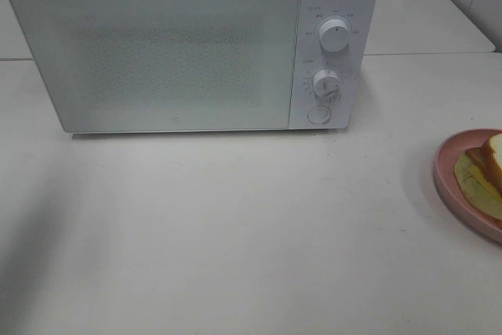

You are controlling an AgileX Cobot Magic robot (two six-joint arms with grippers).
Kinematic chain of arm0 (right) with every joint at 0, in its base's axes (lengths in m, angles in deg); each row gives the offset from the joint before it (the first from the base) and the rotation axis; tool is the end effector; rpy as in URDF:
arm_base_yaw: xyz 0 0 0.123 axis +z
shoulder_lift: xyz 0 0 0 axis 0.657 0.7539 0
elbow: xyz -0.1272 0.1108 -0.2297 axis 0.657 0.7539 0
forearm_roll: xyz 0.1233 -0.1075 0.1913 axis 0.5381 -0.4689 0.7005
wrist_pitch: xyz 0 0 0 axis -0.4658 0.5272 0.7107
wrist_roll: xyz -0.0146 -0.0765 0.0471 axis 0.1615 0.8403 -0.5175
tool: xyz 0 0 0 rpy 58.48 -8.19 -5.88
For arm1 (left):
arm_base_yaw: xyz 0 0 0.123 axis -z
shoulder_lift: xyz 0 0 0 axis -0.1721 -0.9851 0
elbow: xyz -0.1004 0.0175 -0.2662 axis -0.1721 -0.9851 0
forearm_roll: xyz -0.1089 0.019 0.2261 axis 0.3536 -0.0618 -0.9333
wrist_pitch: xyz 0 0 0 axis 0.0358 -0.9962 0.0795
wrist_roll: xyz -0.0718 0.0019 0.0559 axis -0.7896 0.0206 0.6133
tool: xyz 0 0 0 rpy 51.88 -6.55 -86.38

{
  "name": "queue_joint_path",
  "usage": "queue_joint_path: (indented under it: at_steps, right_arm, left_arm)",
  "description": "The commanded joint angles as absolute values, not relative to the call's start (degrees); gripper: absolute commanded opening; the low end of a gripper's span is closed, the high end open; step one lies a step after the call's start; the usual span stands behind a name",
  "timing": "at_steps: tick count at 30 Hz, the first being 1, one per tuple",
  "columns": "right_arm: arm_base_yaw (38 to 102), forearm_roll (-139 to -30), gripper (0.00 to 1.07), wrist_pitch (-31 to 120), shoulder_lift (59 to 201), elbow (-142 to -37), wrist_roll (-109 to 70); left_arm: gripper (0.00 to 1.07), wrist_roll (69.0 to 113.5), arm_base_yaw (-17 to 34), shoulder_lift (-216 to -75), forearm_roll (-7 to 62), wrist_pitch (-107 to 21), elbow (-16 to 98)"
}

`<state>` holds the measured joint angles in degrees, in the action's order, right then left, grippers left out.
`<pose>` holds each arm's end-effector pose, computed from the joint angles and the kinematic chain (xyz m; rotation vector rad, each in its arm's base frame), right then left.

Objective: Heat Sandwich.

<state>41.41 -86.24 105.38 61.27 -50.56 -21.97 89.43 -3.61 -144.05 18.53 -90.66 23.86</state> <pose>-0.0029 -0.0021 0.2815 -0.0452 1.9835 -0.0528 0.2087 -0.0309 0.2959 0.1509 2.7596 -0.1523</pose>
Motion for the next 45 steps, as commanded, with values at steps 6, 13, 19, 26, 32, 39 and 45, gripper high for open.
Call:
queue_joint_path:
  at_steps: [6,13,19,26,32,39,45]
  right_arm:
    - [41.07,-86.42,0.68,104.92,59.66,-50.51,-22.14]
    - [41.07,-86.42,0.68,104.92,59.66,-50.51,-22.14]
    - [41.07,-86.42,0.68,104.92,59.66,-50.51,-22.14]
    - [41.07,-86.42,0.68,104.92,59.66,-50.51,-22.14]
    - [41.07,-86.42,0.68,104.92,59.66,-50.51,-22.14]
    - [41.07,-86.42,0.68,104.92,59.66,-50.51,-22.14]
    - [41.01,-86.42,0.69,104.92,59.66,-50.51,-22.14]
  left_arm:
    - [0.98,89.37,-3.78,-130.59,18.59,-91.29,20.19]
    - [0.98,89.54,-3.78,-118.96,18.59,-90.03,11.14]
    - [0.98,89.54,-3.78,-110.65,18.59,-90.15,5.98]
    - [0.98,89.54,-3.78,-102.4,18.59,-90.49,1.8]
    - [0.98,89.54,-3.78,-95.35,18.36,-92.9,0.31]
    - [0.98,89.03,-3.78,-88.99,18.19,-92.84,0.43]
    - [0.98,89.08,-3.84,-83.89,18.36,-92.84,0.43]
